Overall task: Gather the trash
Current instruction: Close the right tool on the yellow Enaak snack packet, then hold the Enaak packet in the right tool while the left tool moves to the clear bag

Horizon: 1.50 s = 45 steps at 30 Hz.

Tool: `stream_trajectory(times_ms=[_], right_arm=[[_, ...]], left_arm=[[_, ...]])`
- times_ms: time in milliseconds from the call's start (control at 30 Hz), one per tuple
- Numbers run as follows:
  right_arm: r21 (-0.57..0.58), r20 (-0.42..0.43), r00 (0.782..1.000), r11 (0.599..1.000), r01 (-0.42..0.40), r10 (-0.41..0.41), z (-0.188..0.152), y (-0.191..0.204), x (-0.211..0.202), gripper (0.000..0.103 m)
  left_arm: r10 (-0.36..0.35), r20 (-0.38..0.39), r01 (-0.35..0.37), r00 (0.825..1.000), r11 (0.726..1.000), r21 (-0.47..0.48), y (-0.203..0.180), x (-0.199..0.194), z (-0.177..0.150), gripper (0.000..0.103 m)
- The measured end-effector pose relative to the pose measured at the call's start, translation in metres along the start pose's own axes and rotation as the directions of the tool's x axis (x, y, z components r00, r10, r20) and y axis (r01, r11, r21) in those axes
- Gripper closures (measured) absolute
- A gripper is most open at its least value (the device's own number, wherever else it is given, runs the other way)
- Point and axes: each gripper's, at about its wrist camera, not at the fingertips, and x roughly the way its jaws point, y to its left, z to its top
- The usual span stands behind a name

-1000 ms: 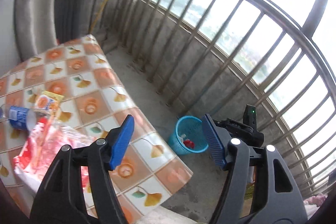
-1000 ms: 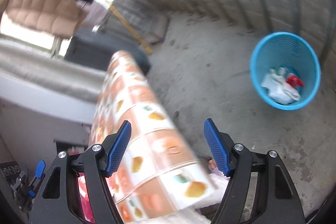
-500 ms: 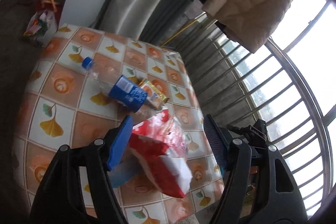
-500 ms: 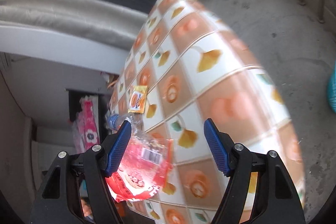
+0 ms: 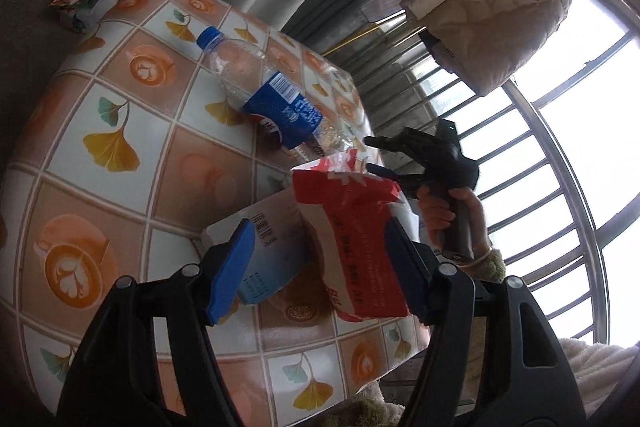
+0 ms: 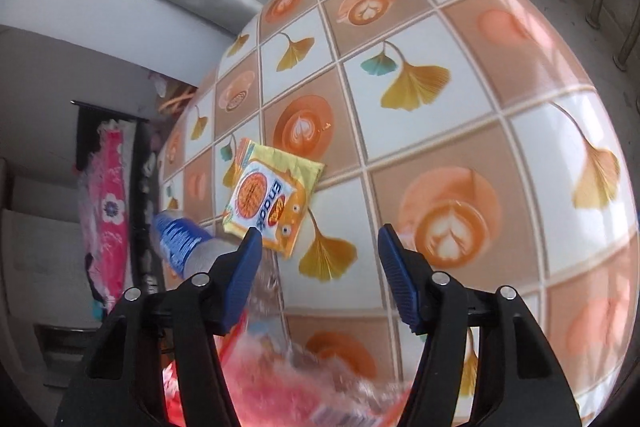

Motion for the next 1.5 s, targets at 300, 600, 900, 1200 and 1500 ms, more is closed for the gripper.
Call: stream_trajectory(times_ms=[300, 600, 900, 1200, 1500], right_arm=[[-0.138, 0.026, 0.988, 0.978, 0.153, -0.151, 0.023, 0.042, 0.051, 0.059], [-0.417, 0.159, 0.906, 0.806, 0.421, -0.392, 0.022, 0.075, 0.068, 0.093], [-0.362, 0.252, 0.827, 0.744, 0.562, -0.503, 0.028, 0.021, 0.034, 0.096], [-0.234, 0.199, 0.856, 0.825, 0.514, -0.477, -0.033, -0.078, -0.046, 0.096], [-0.162, 0.191, 0.878, 0.869, 0.468, -0.438, -0.144, -0.122, -0.096, 0.096]], left_arm=[[0.022, -0.011, -0.022, 1.0, 0.999, 0.028, -0.001, 0.015, 0.008, 0.042], [0.05, -0.005, -0.05, 0.999, 0.998, 0.024, 0.007, 0.013, 0.007, 0.042], [0.048, 0.014, -0.049, 0.999, 0.997, 0.058, -0.002, 0.004, 0.005, 0.042], [0.032, -0.004, -0.031, 0.999, 0.994, 0.104, -0.013, 0.0, -0.007, 0.042], [0.039, -0.066, -0.029, 0.997, 0.988, 0.152, -0.025, -0.003, -0.038, 0.042]])
